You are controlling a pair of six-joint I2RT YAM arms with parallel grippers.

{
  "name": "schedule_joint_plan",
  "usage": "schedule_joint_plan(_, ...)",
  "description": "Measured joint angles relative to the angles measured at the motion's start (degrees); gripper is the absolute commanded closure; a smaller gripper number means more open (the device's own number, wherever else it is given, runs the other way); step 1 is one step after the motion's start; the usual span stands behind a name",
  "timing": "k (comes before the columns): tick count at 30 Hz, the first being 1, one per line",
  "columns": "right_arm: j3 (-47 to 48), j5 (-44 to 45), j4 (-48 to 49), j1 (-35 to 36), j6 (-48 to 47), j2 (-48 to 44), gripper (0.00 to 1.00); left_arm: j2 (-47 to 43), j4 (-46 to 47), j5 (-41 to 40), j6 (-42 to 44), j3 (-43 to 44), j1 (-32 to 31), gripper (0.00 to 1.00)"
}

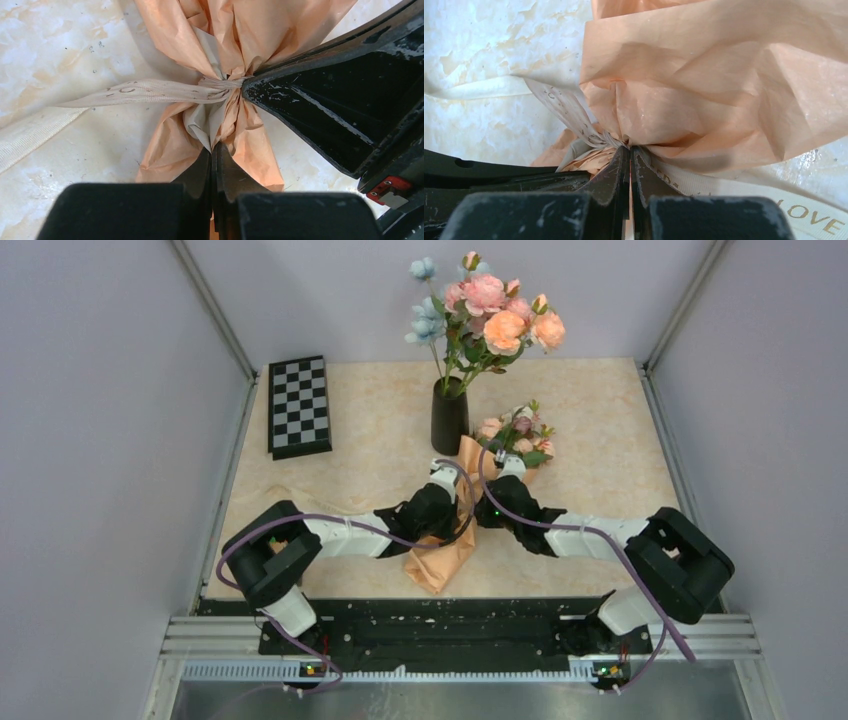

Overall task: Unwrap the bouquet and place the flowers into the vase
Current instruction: Untie the ribbon from the wrapping paper.

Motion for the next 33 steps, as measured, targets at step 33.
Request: schedule_joint_plan(33, -7.0, 5.5, -7.1, -0.5, -0.7, -16.7, 0.62, -2.9, -0.5, -2.2, -5.9, -3.0, -0.4, 1.0)
